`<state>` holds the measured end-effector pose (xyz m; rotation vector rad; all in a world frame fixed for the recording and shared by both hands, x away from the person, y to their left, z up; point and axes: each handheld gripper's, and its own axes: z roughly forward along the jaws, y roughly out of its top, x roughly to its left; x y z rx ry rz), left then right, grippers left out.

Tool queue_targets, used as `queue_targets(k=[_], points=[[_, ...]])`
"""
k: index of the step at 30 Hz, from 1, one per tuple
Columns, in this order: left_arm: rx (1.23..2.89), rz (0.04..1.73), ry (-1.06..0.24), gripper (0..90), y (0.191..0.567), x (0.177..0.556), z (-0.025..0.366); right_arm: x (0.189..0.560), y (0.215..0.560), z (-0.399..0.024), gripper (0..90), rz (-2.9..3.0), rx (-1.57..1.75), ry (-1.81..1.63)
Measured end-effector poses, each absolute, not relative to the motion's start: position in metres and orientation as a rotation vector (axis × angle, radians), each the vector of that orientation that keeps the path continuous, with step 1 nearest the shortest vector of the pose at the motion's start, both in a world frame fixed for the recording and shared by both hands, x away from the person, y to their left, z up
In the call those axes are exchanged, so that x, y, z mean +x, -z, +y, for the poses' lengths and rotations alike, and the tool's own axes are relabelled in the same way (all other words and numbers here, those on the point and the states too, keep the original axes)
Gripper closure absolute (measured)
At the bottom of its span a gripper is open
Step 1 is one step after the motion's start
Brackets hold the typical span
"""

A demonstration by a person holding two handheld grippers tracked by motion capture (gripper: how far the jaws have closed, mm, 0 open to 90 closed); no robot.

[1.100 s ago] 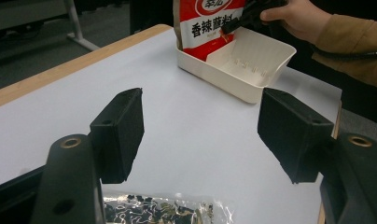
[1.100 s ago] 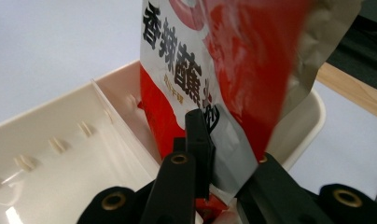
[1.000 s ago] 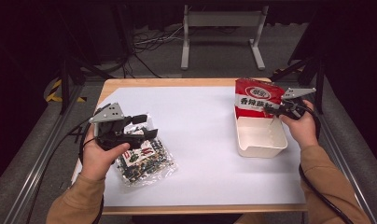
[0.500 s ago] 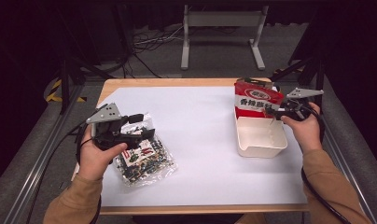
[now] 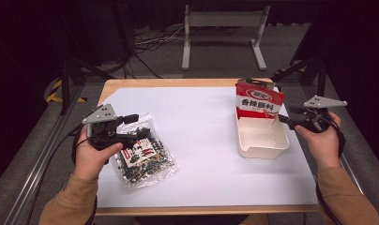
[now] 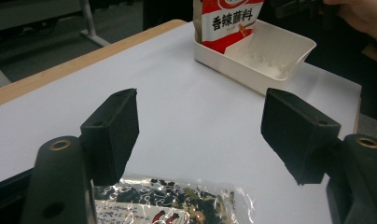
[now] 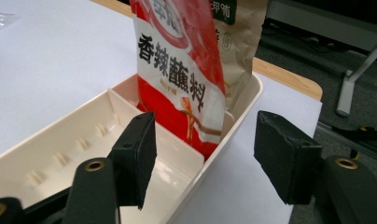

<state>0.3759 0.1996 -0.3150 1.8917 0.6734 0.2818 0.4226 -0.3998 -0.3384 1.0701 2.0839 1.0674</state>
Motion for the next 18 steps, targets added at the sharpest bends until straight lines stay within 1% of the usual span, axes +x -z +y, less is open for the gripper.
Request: queue_targets(k=[6, 10, 14, 18], points=[[1.908, 0.673, -0.307, 28.2, 0.317, 0.379, 0.203, 0.404, 0.333, -0.398, 37.3, 2.090, 1.077, -1.091], [1.915, 0.695, -0.292, 26.9, 0.319, 0.382, 0.206, 0.388, 0.328, -0.389, 37.7, 2.124, 1.035, -1.154], [1.919, 0.702, -0.307, 26.1, 0.320, 0.383, 0.211, 0.374, 0.325, -0.378, 37.8, 2.151, 1.000, -1.237], [1.915, 0.716, -0.304, 25.6, 0.320, 0.385, 0.215, 0.367, 0.328, -0.371, 37.8, 2.181, 0.972, -1.287]])
